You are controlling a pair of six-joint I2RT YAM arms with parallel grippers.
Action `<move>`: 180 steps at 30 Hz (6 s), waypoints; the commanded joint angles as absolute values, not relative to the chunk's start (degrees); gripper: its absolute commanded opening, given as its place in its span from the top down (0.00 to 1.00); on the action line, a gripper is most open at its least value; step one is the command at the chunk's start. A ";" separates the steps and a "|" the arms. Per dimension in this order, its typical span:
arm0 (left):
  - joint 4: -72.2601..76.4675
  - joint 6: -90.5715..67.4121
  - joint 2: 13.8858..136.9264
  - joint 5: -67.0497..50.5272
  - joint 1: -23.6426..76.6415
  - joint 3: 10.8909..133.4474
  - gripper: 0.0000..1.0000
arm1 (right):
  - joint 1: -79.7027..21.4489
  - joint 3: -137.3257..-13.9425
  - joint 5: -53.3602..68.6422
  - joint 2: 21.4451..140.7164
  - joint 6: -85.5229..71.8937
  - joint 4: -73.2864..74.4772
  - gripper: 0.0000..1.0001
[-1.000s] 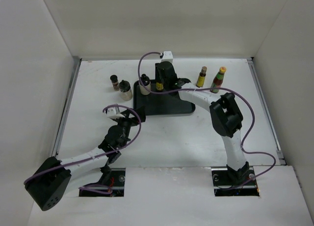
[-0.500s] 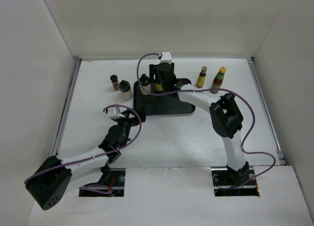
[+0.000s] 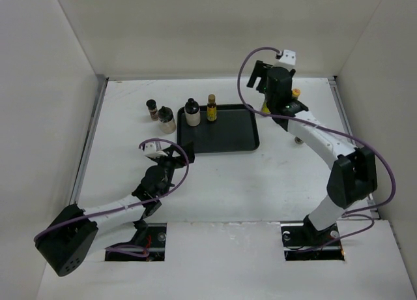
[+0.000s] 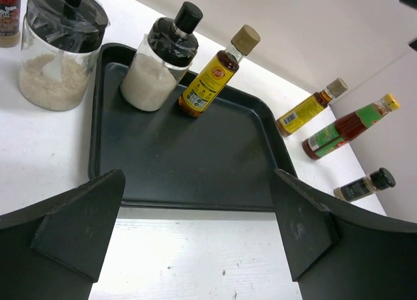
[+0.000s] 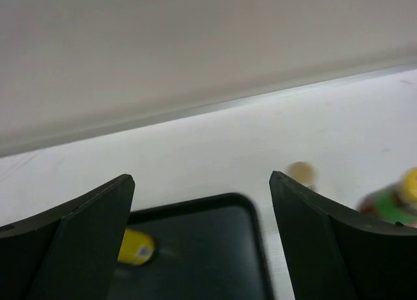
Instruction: Organize the condiment bottles
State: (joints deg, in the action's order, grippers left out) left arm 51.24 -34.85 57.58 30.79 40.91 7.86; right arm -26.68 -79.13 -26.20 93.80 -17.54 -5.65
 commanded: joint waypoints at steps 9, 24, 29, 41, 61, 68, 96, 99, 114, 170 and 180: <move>54.49 -35.24 59.06 29.79 41.18 8.88 0.05 | -19.29 -81.65 -29.27 101.24 -11.96 -3.16 0.15; 55.81 -35.24 61.26 29.79 41.26 9.14 0.05 | -16.74 -87.01 -26.46 110.91 -12.04 -3.17 0.48; 55.81 -35.24 61.17 29.79 41.18 9.05 0.05 | -16.92 -85.70 -27.24 108.56 -12.13 -4.13 0.64; 55.90 -35.33 60.73 29.79 41.18 8.88 0.05 | -26.66 -84.55 -29.36 99.66 -8.26 -8.44 0.66; 55.90 -35.42 61.17 29.79 41.17 8.88 0.05 | -33.70 -89.83 -26.72 112.50 -13.97 -10.98 0.64; 56.16 -35.42 61.61 29.79 41.35 8.96 0.05 | -34.41 -88.33 -26.72 113.11 -14.76 -11.60 0.52; 56.07 -35.33 60.73 29.79 42.58 8.70 0.05 | -13.85 -70.58 -33.49 88.06 -12.66 -0.36 0.07; 56.16 -35.33 60.91 29.79 42.58 8.79 0.05 | -12.26 -70.93 -33.05 90.61 -12.74 0.35 0.06; 56.16 -35.33 61.17 29.79 42.58 8.79 0.04 | -9.27 -75.23 -30.93 99.14 -9.76 -2.45 0.47; 55.28 -35.16 61.70 29.79 42.32 9.32 0.05 | -31.07 -79.19 -30.85 104.15 -10.20 -16.79 0.49; 50.02 -34.28 61.70 30.94 41.35 12.39 0.09 | -31.51 -73.31 -31.46 95.73 -11.78 -16.00 0.20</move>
